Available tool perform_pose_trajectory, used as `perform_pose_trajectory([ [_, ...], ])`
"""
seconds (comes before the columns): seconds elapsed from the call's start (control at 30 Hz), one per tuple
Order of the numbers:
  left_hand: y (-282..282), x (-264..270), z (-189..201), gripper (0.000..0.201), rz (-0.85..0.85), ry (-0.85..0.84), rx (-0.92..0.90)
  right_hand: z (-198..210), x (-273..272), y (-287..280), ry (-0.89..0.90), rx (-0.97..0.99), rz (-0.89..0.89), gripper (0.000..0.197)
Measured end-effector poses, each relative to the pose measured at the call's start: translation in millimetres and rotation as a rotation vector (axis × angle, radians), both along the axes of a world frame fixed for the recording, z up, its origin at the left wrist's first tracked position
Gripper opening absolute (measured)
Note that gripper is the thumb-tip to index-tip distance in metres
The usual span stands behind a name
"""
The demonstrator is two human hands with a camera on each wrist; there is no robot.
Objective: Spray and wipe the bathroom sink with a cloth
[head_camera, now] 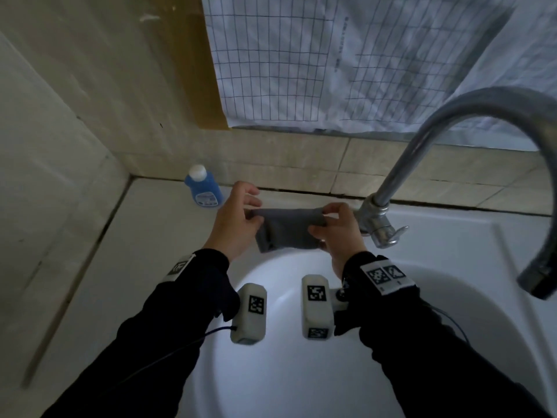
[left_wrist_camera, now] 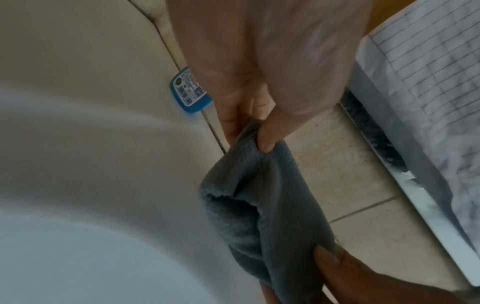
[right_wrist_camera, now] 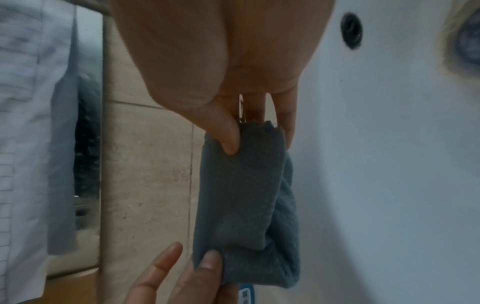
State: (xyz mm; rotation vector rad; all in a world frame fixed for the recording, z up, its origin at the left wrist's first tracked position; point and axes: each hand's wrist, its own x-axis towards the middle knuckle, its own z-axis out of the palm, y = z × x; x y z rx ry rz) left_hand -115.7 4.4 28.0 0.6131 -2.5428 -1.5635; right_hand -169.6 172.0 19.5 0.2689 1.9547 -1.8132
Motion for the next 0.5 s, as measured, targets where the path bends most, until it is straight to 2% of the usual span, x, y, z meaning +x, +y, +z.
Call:
perform_pose_trajectory([
  [0.13,-11.7,-17.3,-12.7,0.031,-0.017,0.015,-0.180,-11.5,-14.9,-17.3,0.029,0.101,-0.001,0.028],
  [0.23,-14.4,-24.2,-26.9,0.021,-0.092,0.003,-0.394,-23.7,-23.2,-22.3,0.101,0.242,0.053,0.030],
  [0.37,-11.8,-18.4,-43.5,0.019,-0.228,-0.128,-0.642,-37.2,-24.7,-24.8,0.094,0.340,0.141,0.027],
  [0.43,-9.9,-14.2,-44.6,0.021,-0.238,-0.147,-0.692,-37.5,-23.1,-22.3,0.110,0.367,0.140,0.026],
  [0.5,-8.0,-12.1,-42.1,0.023,-0.197,-0.125,-0.665,-33.0,-19.8,-16.7,0.122,0.345,0.103,0.024],
])
